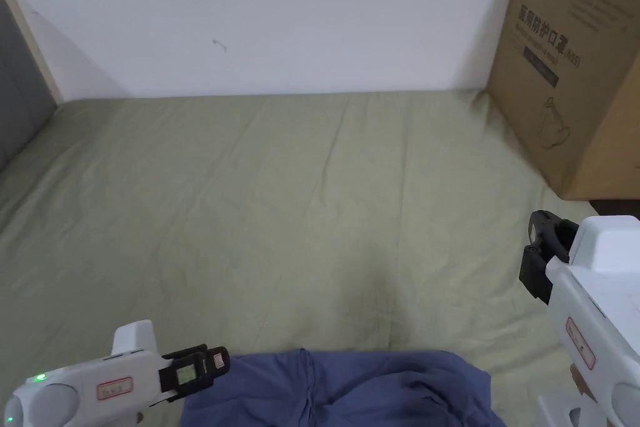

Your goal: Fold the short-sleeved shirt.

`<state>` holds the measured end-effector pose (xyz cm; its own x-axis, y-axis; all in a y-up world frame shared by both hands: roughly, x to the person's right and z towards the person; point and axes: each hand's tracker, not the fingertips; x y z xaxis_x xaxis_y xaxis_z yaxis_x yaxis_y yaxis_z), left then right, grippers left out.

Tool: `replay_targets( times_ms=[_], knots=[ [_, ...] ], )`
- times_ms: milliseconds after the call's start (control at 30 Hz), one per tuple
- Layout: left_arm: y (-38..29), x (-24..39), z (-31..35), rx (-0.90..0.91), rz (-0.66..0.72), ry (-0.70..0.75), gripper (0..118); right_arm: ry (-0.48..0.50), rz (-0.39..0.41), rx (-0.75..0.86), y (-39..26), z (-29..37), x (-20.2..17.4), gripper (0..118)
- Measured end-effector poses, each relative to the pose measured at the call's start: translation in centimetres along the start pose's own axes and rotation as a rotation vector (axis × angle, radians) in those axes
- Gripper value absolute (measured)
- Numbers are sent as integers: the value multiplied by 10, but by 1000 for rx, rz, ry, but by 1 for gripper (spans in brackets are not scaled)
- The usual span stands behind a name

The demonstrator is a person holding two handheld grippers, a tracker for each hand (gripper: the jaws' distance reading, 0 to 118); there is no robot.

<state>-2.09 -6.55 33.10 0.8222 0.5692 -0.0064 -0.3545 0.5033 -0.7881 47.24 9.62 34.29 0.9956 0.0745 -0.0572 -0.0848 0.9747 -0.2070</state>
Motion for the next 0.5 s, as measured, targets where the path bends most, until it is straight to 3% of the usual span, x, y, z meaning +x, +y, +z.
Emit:
replay_targets(
  times_ms=[33,100,300,500],
  knots=[
    [0,-9,0,-17,10,21,94,3,0,-4,-1,-1,-1,0],
    [-2,-24,-1,-50,39,58,111,8,1,-11,-2,-3,-4,0],
    [-7,-61,-25,-132,185,69,110,11,15,-34,-6,-11,-9,0],
    [-11,-63,-58,-195,151,35,79,11,19,-54,-9,-16,-9,0]
  ],
)
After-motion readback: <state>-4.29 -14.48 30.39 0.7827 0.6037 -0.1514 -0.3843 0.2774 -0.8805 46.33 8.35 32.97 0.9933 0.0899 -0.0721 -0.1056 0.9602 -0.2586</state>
